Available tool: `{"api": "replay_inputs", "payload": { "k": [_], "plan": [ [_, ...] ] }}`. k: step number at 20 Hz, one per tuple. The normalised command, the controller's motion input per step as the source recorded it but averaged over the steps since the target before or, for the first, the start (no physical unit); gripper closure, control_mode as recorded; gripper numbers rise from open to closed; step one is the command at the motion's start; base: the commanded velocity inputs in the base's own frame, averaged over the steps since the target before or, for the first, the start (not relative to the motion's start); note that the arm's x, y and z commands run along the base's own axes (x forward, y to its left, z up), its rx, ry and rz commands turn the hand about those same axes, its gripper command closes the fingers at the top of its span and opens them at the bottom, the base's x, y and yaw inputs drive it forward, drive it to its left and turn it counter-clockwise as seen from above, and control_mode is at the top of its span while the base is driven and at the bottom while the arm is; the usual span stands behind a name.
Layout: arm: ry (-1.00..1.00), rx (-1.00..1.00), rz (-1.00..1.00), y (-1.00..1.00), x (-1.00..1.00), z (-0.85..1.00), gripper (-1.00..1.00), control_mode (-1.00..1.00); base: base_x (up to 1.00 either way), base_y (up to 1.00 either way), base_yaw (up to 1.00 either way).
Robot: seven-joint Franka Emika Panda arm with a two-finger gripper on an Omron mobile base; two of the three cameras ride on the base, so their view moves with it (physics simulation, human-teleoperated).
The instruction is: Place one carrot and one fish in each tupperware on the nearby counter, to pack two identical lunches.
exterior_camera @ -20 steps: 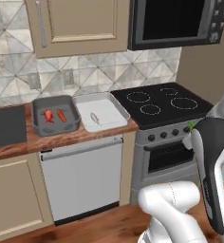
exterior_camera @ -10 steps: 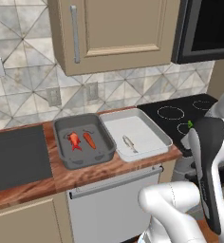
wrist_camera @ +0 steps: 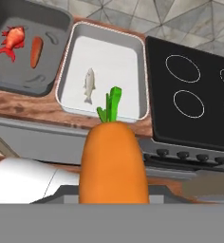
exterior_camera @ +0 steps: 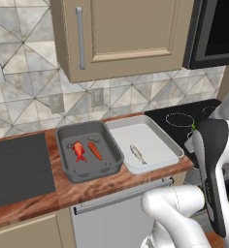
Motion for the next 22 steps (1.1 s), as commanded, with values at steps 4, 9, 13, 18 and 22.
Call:
{"api": "replay_inputs", "payload": {
  "k": [4,9,13,18,22],
  "plan": [
    [0.0,0.0,0.02,0.0,0.29,-0.71,1.0,-1.0,0.0,0.0,0.0],
    [-0.1,0.06,0.01,0.0,0.7,-0.57,1.0,-1.0,0.0,0.0,0.0],
    [-0.01,0.08,0.0,0.0,0.92,-0.25,1.0,-1.0,0.0,0.0,0.0],
    [0.01,0.07,0.0,0.03,0.95,-0.16,1.0,-1.0,0.0,0.0,0.0],
    [0.0,0.01,0.0,0.02,0.86,-0.38,1.0,-1.0,0.0,0.0,0.0]
  ]
}}
